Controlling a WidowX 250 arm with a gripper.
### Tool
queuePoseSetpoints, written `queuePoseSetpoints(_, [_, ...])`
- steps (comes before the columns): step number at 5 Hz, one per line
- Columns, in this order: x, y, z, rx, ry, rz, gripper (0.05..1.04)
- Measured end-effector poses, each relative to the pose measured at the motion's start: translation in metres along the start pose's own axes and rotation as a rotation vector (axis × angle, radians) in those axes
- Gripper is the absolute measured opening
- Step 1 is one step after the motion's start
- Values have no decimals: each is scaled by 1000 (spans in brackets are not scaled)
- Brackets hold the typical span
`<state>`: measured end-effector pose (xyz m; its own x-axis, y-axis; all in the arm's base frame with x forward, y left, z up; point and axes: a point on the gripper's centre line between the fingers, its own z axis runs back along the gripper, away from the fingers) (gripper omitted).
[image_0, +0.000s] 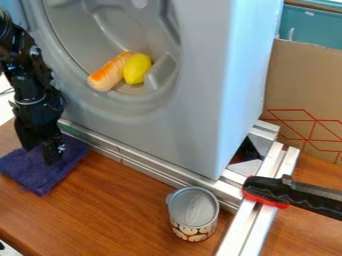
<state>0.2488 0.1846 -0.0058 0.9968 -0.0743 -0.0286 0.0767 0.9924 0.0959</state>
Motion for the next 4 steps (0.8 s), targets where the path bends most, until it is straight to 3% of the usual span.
queuePoseSetpoints(2, [-7,-5,-9,12,-13,72,1000])
queuePoseSetpoints(4, [-19,-7,-26,-34,24,129,1000])
